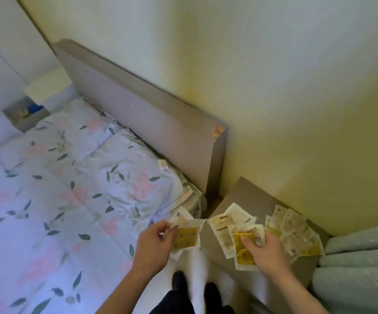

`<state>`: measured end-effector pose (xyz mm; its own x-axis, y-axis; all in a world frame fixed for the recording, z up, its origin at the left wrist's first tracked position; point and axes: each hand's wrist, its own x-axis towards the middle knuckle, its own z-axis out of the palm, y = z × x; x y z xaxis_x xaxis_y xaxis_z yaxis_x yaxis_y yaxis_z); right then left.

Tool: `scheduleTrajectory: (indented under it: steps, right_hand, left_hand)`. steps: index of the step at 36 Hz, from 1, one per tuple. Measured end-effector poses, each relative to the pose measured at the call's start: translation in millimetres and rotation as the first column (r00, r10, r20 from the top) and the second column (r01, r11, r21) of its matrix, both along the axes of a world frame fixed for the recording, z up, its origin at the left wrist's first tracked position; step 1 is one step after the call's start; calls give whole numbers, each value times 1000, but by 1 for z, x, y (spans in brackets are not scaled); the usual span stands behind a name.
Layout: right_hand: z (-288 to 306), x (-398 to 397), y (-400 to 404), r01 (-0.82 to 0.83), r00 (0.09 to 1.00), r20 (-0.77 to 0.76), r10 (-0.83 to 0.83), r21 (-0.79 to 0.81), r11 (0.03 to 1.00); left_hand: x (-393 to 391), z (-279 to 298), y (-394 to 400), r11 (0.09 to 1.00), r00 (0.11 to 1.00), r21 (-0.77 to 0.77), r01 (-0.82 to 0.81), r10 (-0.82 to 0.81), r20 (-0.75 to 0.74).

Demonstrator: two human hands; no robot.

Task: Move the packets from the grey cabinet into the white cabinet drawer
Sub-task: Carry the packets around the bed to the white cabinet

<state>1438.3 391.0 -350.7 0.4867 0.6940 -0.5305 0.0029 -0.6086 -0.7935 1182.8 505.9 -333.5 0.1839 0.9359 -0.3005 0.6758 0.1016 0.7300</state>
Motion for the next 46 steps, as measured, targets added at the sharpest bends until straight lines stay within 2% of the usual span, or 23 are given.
scheduleTrajectory:
  steps: [5,10,16,19,22,26,32,39,46]
  right_hand:
    - [21,-50,25,-265,963,61,262,35,964]
    - [43,-122,47,-503,858,160,488,70,862]
    - [66,-259,47,-721,689,219,691,102,686]
    - [71,-330,33,-831,546,308,779,82,550]
    - [76,-401,13,-873,486,296,822,106,477]
    - [87,-495,-19,-912,404,246,881,186,366]
    - [92,-619,-52,-967,210,268,940,196,161]
    - [103,-779,-77,-975,-24,310,950,203,-91]
    - [99,-943,-103,-943,-166,270,948,238,-233]
  left_hand:
    - [-70,23,-37,974,976,63,-216,213,52]
    - [-155,44,-82,892,899,110,-438,432,75]
    - [-271,57,-157,763,783,179,-621,615,92]
    - [-332,61,-202,696,725,216,-684,682,100]
    - [-394,62,-248,631,655,192,-752,746,117]
    - [-474,56,-303,529,559,233,-816,824,88]
    - [-571,63,-379,376,417,274,-885,903,109]
    - [-674,71,-448,152,194,306,-940,975,111]
    - [-789,77,-495,6,31,289,-957,996,84]
